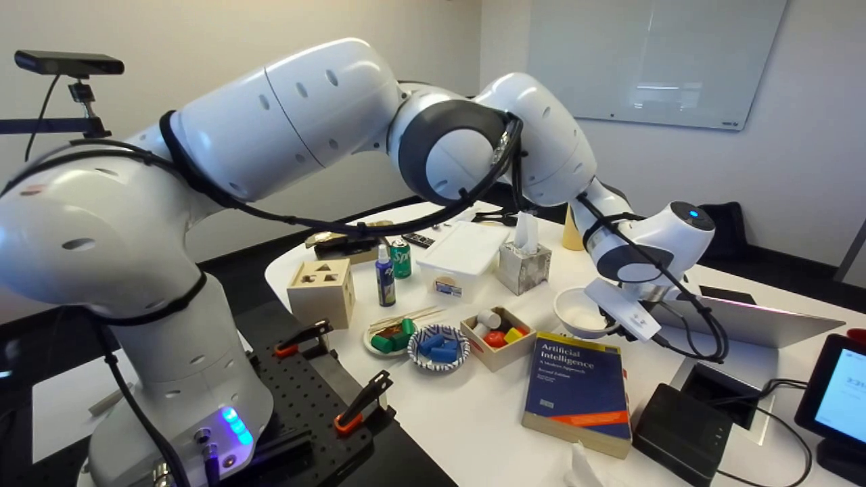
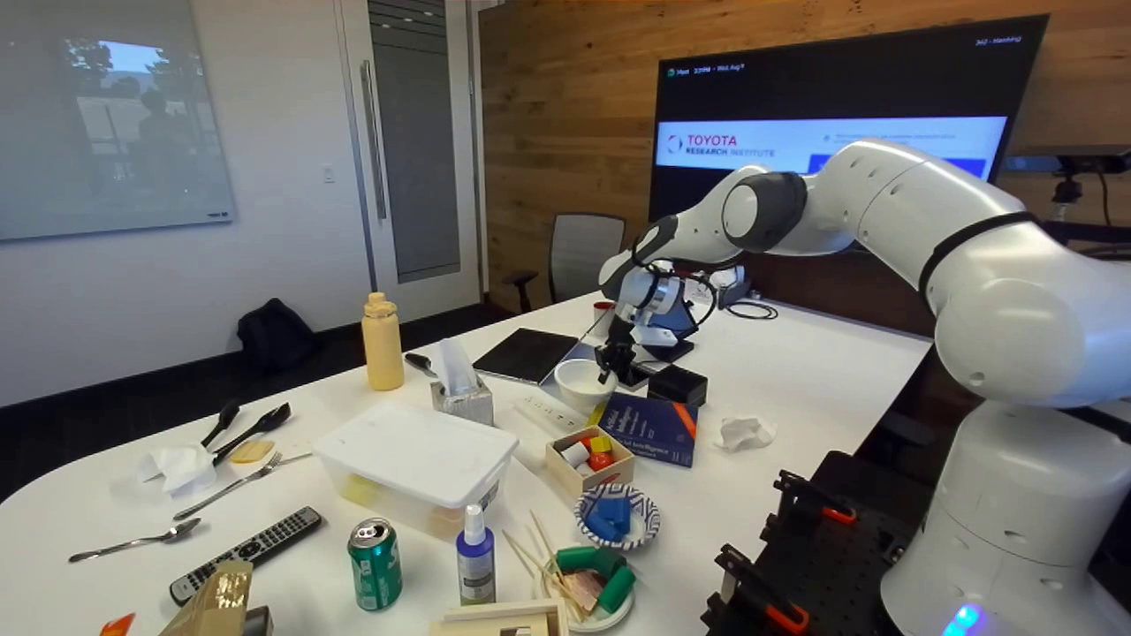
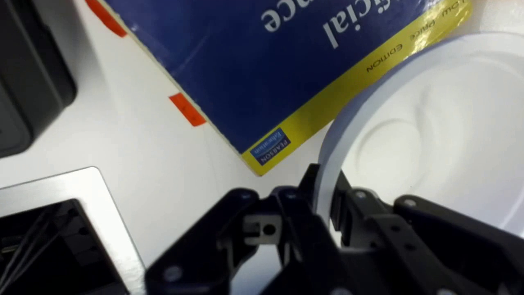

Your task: Put the white bowl next to the tissue box

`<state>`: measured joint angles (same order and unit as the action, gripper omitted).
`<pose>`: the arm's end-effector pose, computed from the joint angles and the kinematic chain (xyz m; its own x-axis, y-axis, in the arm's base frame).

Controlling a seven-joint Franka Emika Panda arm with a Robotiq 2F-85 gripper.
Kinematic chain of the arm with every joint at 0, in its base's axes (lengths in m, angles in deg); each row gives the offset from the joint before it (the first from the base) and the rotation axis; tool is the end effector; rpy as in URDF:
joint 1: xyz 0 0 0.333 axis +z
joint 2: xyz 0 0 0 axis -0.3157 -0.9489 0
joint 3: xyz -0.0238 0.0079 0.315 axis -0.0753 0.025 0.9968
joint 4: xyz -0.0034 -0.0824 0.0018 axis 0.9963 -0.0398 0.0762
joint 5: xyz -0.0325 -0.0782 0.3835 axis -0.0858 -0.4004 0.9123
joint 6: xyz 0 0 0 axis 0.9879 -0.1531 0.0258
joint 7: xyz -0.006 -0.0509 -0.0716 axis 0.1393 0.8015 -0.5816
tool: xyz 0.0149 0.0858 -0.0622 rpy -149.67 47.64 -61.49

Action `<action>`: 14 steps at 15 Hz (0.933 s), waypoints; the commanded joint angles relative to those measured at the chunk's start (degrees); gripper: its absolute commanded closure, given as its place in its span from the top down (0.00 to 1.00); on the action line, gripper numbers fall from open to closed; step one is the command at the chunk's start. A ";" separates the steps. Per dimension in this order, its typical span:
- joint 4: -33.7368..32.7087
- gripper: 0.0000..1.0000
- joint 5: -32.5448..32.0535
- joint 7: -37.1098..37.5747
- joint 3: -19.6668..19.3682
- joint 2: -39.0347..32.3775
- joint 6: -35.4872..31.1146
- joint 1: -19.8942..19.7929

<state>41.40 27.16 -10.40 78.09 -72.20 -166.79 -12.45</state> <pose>0.6644 -0.3481 0.0676 0.9659 -0.1999 0.1647 -0.1528 -0.9532 -0.2609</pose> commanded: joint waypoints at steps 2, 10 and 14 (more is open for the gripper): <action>-10.54 0.02 -1.95 2.56 1.39 -7.80 -0.68 2.54; -21.38 0.02 -0.22 1.65 4.86 -14.84 -1.63 5.07; -23.62 0.02 -0.23 2.04 5.13 -15.77 -1.62 7.30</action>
<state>21.52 27.04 -10.36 83.09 -86.25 -168.47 -6.98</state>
